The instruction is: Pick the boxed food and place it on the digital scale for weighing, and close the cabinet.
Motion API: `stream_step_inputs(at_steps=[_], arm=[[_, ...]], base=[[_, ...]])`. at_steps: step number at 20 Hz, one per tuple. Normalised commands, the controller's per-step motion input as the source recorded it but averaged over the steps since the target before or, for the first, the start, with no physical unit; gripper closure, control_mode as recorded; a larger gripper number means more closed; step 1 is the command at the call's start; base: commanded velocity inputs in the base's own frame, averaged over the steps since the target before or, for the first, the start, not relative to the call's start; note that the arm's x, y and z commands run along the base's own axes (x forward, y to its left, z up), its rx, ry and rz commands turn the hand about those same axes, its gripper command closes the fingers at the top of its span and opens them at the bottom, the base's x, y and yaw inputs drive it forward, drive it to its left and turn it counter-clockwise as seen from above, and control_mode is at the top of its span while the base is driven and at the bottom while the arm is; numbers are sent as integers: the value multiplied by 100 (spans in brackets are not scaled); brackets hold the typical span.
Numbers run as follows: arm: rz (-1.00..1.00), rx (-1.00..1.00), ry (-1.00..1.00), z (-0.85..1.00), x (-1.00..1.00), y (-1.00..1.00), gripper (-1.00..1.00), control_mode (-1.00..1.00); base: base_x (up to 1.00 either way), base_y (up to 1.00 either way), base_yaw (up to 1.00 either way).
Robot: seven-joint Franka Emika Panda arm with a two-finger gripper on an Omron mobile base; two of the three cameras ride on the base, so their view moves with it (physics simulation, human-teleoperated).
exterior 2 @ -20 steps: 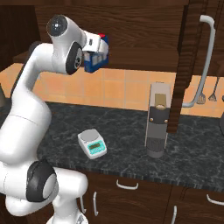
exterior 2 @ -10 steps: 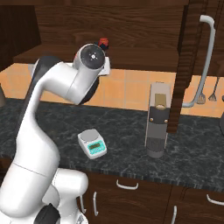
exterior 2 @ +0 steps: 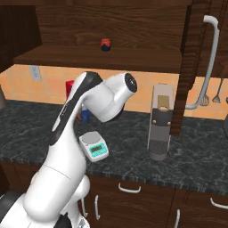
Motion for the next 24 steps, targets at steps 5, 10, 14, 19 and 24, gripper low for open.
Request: stream_step_inputs(at_steps=[5, 10, 14, 19, 24], arm=[[15, -9, 0, -87, 37, 5, 100, -100], [5, -3, -2, -75, 46, 16, 100, -100], [5, 0, -3, -63, 46, 4, 100, -100], [2, 0, 0, -55, 6, 0, 100, -100], [0, 0, 0, -38, 20, 0, 100, -100]], base=[[0, 0, 0], [0, 0, 0], [0, 0, 0], [0, 0, 0], [0, 0, 0]])
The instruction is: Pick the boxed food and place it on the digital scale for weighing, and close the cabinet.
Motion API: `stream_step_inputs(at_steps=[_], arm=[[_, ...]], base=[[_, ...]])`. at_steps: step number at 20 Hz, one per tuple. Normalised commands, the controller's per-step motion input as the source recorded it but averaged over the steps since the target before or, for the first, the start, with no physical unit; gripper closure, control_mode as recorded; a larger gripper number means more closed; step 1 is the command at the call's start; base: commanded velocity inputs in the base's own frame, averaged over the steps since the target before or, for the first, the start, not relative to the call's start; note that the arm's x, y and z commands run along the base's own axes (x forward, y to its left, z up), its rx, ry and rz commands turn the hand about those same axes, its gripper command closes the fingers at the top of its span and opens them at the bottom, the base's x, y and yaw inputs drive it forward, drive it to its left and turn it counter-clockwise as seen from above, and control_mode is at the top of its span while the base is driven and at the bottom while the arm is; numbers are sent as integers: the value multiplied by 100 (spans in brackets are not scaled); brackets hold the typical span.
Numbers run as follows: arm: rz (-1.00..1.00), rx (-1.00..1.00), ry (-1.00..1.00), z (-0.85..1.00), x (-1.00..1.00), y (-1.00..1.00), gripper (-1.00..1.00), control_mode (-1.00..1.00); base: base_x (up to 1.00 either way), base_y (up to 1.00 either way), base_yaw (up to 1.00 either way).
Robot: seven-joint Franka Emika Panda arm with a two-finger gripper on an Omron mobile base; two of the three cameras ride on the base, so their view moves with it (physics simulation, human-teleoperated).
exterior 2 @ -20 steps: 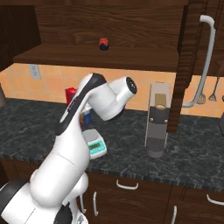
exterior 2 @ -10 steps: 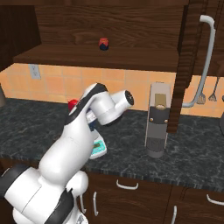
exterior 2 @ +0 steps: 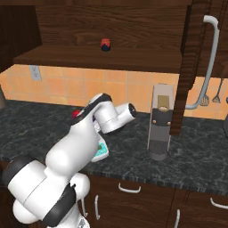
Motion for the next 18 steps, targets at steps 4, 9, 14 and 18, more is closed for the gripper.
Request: stream_step_inputs(at_steps=[4, 9, 14, 18], arm=[[0, 0, -1, -45, 36, 0, 100, -100], [0, 0, -3, -34, 33, 0, 100, -100], [0, 0, -6, -22, 22, 0, 100, -100], [0, 0, 0, -10, -3, 0, -100, -100]], base=[[0, 0, 0], [0, 0, 0], [0, 0, 0], [0, 0, 0]])
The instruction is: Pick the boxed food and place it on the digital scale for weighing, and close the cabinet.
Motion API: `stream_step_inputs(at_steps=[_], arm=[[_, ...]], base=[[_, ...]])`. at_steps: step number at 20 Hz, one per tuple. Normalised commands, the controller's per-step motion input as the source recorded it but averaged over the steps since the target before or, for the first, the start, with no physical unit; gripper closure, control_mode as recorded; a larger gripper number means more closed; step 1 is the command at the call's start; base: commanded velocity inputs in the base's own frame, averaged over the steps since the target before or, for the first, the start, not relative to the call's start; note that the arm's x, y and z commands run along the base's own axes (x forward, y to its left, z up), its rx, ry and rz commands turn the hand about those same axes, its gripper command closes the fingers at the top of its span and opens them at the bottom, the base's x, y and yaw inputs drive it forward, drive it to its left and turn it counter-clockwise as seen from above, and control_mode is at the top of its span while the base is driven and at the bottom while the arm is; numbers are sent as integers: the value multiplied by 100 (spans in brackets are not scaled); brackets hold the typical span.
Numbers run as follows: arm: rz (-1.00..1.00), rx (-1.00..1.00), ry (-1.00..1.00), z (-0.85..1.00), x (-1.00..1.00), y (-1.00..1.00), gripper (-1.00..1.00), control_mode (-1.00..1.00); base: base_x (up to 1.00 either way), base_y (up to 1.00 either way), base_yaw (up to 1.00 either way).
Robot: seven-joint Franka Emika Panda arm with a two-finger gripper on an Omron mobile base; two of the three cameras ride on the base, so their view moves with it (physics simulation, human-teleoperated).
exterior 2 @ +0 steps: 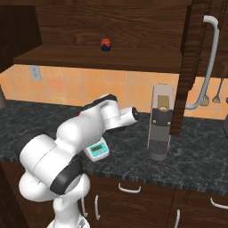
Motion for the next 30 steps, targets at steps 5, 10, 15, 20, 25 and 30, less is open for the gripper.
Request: stream_step_inputs(at_steps=[5, 10, 15, 20, 25, 30], arm=[[0, 0, 0, -4, -4, 0, -100, -100], [0, 0, 0, 0, -18, 0, -100, -100], [0, 0, 0, 0, -2, -16, -100, -100], [-1, 0, -7, 0, -37, -34, -100, -100], [-2, 1, -25, 5, -76, -29, -100, -100], [-1, 10, -37, 34, -82, -37, -100, -100]], base=[[0, 0, 0], [0, 0, 0], [0, 0, 0], [0, 0, 0], [0, 0, 0], [0, 0, 0]])
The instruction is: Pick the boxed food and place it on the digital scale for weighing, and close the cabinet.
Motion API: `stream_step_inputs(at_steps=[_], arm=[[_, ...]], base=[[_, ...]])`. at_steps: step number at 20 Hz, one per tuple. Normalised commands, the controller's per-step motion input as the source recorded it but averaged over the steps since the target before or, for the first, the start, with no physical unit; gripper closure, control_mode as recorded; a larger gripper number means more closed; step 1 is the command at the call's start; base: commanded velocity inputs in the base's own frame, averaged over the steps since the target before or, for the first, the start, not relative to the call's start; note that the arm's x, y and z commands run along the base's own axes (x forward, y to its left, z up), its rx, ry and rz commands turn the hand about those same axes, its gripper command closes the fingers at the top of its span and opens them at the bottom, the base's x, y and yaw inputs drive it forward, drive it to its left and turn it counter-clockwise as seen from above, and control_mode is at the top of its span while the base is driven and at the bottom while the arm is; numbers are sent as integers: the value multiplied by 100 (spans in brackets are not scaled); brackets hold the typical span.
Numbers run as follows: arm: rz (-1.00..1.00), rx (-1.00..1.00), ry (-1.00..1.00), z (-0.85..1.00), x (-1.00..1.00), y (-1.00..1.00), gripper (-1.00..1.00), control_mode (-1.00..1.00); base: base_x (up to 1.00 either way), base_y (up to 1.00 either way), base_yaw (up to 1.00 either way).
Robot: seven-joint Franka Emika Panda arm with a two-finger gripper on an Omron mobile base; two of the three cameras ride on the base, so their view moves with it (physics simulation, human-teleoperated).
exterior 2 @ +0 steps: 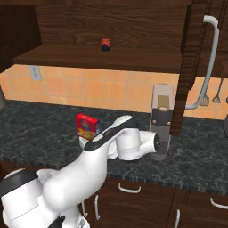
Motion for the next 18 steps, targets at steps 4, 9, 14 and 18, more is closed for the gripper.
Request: stream_step_inputs(at_steps=[4, 9, 14, 18], arm=[[-1, 31, -32, 32, -58, -44, -100, -100], [-6, 44, -28, 24, -45, -74, -100, -100], [-8, 49, -20, 34, -14, -87, -100, -100], [0, 55, -25, 43, -15, -92, -100, -100]], base=[[0, 0, 0], [0, 0, 0], [0, 0, 0], [0, 0, 0]])
